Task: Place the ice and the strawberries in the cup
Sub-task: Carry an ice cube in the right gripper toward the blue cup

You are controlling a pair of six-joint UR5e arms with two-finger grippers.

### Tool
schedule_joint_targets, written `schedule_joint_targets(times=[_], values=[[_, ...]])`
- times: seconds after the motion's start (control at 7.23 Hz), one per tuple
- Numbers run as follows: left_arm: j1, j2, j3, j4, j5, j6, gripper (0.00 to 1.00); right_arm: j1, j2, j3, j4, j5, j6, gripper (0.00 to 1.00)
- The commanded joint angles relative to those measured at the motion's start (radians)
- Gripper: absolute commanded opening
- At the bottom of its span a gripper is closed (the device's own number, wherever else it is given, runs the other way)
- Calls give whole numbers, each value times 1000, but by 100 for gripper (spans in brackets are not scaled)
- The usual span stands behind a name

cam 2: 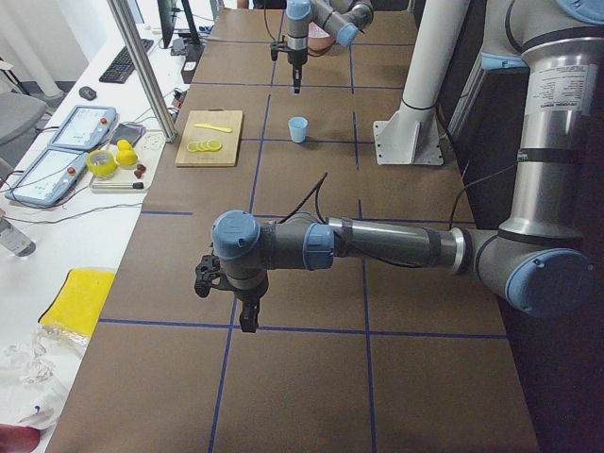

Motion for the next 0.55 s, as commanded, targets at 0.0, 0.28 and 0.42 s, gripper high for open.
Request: schedule_joint_targets(times=[0.0, 0.28, 0.42], values=[[0, 0, 4, -2, -1, 0, 100, -49, 67, -101, 39, -34, 31, 0], [0, -2, 2, -2, -1, 0, 100, -54, 80, -176, 121, -34, 36, 0], [0, 0, -1, -2, 0, 0, 100, -64, 89, -198, 129, -36, 36, 0]])
